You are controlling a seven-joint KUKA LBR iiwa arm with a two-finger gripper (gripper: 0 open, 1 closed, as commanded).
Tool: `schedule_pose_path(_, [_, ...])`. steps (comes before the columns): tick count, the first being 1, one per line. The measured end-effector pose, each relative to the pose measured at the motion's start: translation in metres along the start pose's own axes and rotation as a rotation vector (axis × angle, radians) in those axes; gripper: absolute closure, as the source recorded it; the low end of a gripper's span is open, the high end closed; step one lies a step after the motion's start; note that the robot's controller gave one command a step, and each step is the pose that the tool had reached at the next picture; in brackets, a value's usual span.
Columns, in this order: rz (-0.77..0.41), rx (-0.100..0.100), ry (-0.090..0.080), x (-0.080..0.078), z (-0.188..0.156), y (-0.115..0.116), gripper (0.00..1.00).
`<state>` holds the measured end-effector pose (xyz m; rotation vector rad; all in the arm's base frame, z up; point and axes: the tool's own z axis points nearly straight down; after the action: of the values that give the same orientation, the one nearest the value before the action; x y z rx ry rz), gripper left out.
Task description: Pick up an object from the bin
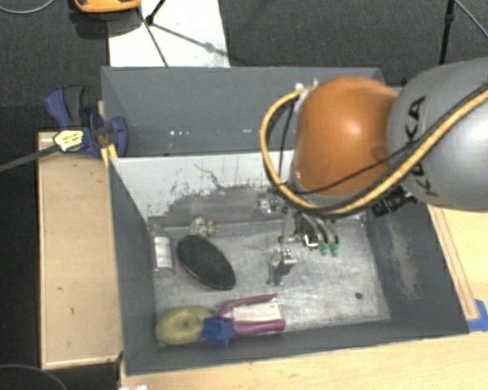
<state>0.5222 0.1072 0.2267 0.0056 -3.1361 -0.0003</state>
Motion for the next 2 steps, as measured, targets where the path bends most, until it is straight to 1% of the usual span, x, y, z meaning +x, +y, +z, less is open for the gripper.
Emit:
schedule_pose_path(1, [-0.181, -0.001, -0.002, -0.018, 0.107, 0.07, 0.0])
schedule_pose_path(2, [-0.152, -0.004, -0.011, -0.051, 0.147, 0.069, 0.0])
